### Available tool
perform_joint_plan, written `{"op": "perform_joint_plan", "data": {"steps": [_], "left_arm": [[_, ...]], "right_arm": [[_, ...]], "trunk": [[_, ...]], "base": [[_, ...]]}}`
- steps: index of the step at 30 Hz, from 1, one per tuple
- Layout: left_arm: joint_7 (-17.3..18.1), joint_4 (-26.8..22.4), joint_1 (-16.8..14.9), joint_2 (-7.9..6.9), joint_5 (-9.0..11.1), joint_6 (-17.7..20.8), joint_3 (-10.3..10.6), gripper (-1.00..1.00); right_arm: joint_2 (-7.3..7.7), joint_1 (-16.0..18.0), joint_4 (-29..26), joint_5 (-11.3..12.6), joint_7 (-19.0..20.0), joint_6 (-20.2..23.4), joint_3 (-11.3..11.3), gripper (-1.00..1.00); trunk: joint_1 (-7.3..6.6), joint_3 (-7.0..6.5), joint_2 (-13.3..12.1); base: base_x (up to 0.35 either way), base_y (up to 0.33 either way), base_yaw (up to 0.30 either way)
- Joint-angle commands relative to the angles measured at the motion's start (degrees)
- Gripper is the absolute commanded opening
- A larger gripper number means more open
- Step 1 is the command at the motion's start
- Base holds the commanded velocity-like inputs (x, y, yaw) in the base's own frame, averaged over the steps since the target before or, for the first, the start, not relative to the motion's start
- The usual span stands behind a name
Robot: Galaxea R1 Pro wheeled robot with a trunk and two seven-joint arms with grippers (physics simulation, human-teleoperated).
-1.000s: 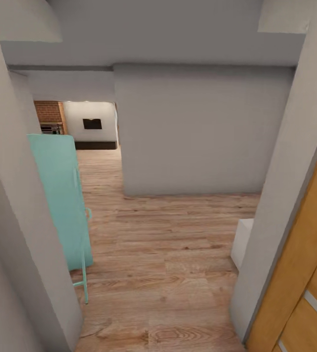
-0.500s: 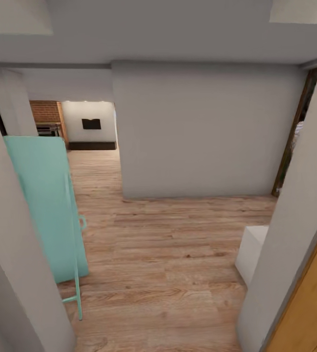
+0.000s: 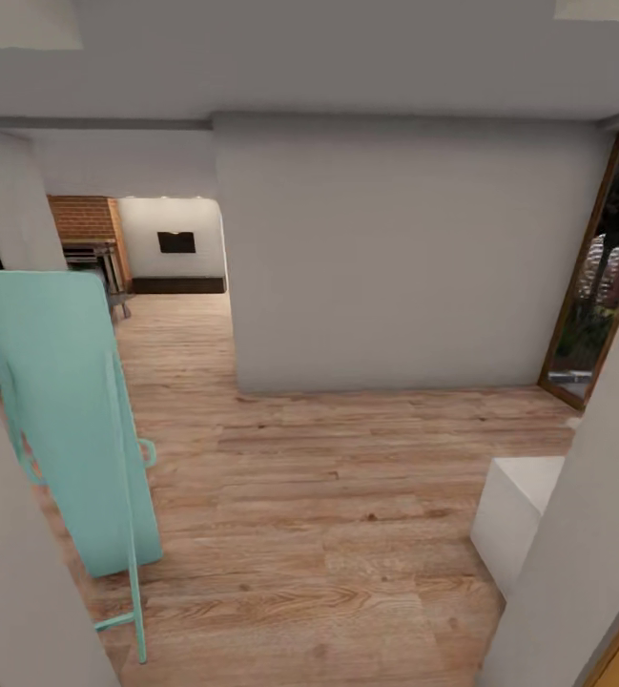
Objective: Move the two storage containers from the living room to the garage. In the garage, place one container on the floor and stack the other container on top of it (either order is fine).
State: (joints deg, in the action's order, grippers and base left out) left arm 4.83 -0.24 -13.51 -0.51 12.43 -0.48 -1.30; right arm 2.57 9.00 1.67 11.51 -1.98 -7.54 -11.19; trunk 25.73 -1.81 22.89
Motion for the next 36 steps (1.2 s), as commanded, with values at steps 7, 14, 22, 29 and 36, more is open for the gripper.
{"op": "perform_joint_plan", "data": {"steps": [7,14,22,29,36], "left_arm": [[0.27,0.06,-0.02,-0.01,0.40,-0.05,-0.10,1.00],[0.27,0.06,-0.02,-0.01,0.40,-0.05,-0.10,1.00],[0.27,0.06,-0.02,-0.01,0.40,-0.05,-0.10,1.00],[0.27,0.06,-0.02,-0.01,0.40,-0.08,-0.10,1.00],[0.27,0.06,-0.02,-0.01,0.40,-0.14,-0.10,1.00]], "right_arm": [[-0.02,0.05,0.18,0.53,-0.04,-0.40,-0.50,1.00],[-0.03,0.05,0.18,0.53,-0.04,-0.37,-0.50,1.00],[-0.10,0.05,0.18,0.52,0.04,-0.42,-0.50,1.00],[-0.24,0.05,0.18,0.45,0.05,-0.47,-0.50,1.00],[-0.42,0.05,0.18,0.44,0.05,-0.61,-0.50,1.00]], "trunk": [[0.05,0.02,0.03],[0.05,0.02,0.03],[0.05,0.02,0.03],[0.05,0.02,0.03],[0.05,0.02,0.03]], "base": [[0.324,0.000,0.000],[0.324,0.000,0.000],[0.324,0.000,0.000],[0.324,0.000,0.000],[0.324,0.000,0.000]]}}
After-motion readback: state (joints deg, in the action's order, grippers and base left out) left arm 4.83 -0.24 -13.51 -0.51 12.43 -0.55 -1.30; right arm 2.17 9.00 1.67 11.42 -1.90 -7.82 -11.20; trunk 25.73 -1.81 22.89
